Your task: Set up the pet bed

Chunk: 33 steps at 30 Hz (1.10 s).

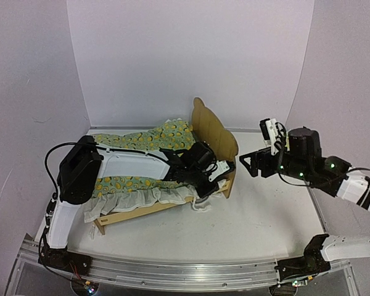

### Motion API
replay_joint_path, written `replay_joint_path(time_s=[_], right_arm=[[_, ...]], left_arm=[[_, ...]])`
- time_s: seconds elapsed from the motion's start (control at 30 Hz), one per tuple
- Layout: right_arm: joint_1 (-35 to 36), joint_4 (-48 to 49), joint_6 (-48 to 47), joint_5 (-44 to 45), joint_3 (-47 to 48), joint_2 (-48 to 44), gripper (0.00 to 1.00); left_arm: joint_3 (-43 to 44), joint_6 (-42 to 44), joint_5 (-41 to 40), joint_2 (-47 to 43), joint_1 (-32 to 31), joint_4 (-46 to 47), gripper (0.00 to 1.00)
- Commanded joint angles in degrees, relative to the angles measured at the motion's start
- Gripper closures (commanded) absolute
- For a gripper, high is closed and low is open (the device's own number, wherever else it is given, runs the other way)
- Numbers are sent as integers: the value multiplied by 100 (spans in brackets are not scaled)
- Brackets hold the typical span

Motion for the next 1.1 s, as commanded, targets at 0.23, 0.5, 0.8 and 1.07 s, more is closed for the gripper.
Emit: replay_joint_path(time_s=[0.23,0.5,0.8,1.07], right_arm=[[440,4782,-683,-1409,-2481,723,26],[812,6858,-851,-1085,-2544,2532,34],[1075,8639,-926,-91,-1888,4644,30],[1071,8690,-1520,198,-1164,5663,26]], left_arm=[[177,218,-724,-1446,263,540,100],[54,119,-905,-1831,274,820,100],[47,171,-952,-2048,300,927,100],[17,150,-920,-2132,318,945,100]])
